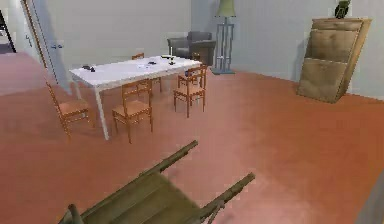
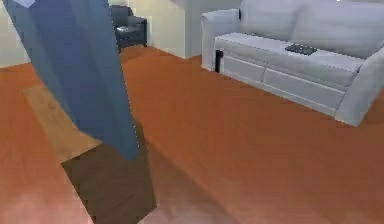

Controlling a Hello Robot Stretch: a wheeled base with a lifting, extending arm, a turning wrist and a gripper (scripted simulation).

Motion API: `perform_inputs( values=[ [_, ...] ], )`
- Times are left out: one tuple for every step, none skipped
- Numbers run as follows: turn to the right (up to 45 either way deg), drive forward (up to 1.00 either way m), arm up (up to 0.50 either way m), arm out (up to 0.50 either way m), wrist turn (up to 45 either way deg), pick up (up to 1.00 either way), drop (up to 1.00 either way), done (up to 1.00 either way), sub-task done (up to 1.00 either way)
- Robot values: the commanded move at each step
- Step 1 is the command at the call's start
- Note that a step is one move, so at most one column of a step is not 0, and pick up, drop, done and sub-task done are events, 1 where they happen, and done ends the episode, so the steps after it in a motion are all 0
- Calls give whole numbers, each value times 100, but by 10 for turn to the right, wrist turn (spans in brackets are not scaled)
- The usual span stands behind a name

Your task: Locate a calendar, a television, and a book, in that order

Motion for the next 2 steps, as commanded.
perform_inputs(
  values=[
    [450,0,0,0,0,0,0,0,0],
    [90,0,0,0,0,0,0,0,0]
  ],
)
